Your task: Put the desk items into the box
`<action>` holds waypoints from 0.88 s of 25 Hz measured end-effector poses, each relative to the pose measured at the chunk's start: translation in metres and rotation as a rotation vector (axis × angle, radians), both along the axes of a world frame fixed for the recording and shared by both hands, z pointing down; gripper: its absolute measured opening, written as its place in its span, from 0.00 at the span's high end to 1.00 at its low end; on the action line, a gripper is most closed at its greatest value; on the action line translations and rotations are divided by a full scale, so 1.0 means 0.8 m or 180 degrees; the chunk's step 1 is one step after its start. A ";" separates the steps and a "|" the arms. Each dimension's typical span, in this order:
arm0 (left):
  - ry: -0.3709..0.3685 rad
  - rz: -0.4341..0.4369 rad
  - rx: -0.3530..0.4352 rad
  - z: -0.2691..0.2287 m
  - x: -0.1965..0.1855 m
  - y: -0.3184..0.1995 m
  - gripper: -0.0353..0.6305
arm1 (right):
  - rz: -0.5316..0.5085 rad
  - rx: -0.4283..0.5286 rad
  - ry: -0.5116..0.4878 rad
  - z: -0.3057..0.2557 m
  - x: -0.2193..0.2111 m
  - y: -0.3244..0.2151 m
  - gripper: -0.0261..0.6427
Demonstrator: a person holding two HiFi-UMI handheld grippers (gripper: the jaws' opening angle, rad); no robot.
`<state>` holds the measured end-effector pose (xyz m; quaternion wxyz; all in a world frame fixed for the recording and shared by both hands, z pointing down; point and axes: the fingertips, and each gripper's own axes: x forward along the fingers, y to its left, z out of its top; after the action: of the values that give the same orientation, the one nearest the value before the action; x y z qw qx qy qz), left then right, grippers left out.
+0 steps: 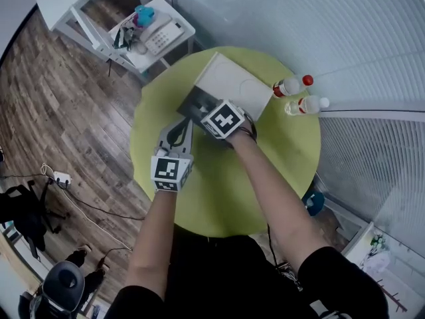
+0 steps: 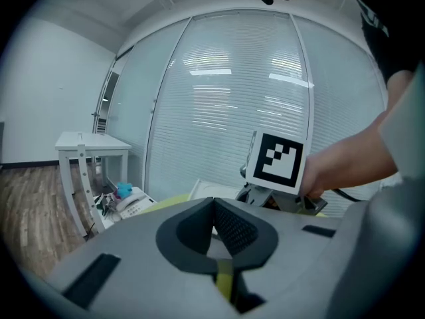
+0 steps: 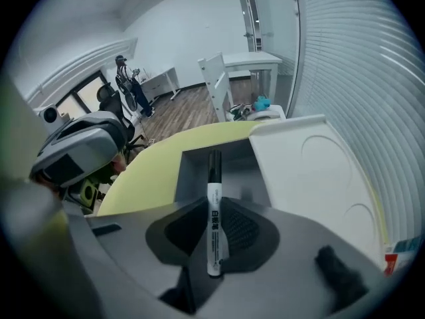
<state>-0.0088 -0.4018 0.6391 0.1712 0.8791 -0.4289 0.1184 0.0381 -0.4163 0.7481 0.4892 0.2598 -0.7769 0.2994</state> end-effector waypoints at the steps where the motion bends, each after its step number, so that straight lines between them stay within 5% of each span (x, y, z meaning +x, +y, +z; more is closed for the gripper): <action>1: -0.0003 0.0004 0.0003 0.002 0.000 -0.002 0.93 | 0.0020 -0.0016 0.0003 0.005 0.000 -0.001 0.86; 22: 0.0036 -0.0050 -0.0107 0.043 -0.009 -0.015 0.93 | 0.0094 -0.0038 0.0102 0.059 -0.002 -0.008 0.85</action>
<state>-0.0156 -0.4140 0.6735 0.1892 0.8733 -0.4328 0.1191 0.0364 -0.4225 0.7952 0.4986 0.2731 -0.7633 0.3070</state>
